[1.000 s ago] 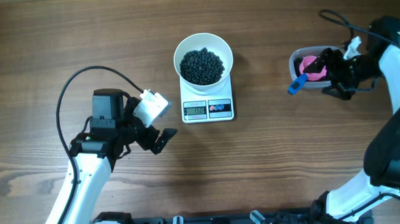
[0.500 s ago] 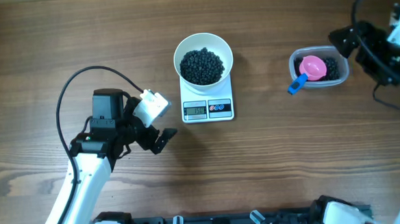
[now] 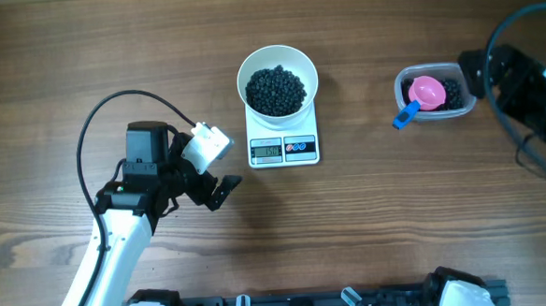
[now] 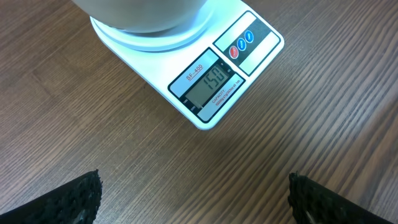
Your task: Scoop item into bowl and weigh 150g on scale
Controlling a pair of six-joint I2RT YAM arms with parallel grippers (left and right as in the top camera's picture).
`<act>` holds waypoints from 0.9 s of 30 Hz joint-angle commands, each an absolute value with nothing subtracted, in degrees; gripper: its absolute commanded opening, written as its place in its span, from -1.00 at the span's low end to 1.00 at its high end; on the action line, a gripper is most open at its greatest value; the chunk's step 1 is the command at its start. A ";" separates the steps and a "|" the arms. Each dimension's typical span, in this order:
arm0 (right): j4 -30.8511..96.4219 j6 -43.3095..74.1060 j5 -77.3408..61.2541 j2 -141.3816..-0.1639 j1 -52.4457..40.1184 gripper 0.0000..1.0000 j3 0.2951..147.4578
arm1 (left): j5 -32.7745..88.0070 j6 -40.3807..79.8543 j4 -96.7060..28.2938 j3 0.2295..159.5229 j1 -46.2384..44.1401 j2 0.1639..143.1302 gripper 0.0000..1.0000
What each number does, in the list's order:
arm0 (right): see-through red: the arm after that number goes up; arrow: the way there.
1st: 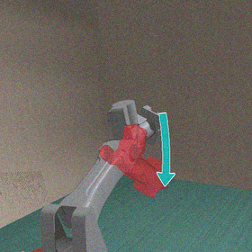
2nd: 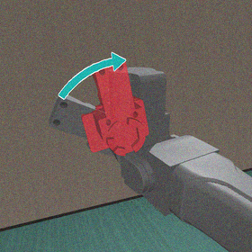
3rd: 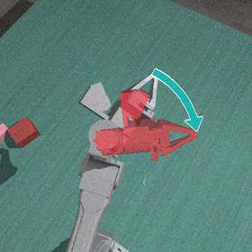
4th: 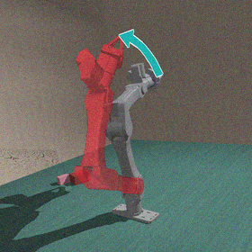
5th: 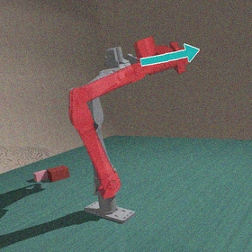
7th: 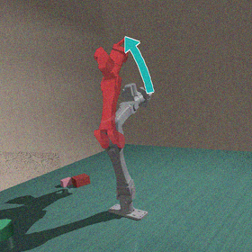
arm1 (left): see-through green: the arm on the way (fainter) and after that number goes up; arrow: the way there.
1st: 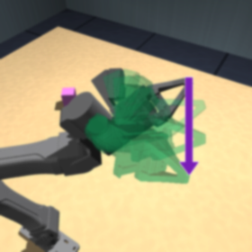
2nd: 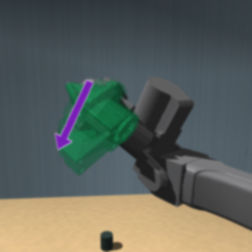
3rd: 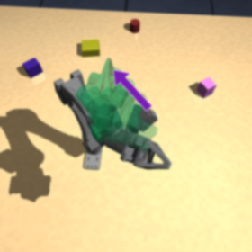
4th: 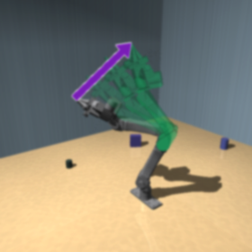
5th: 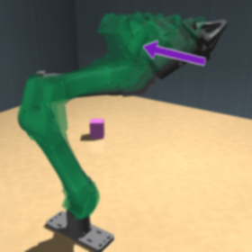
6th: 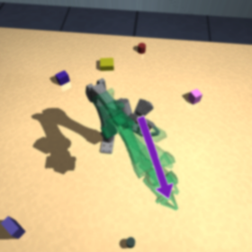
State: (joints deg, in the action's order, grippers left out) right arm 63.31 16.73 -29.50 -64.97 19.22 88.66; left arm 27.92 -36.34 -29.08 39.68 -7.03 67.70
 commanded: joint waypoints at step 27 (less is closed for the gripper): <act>-20.10 5.93 -8.62 -14.55 5.78 0.99 6.28 | 29.02 -37.26 -28.93 39.09 -7.40 67.18 1.00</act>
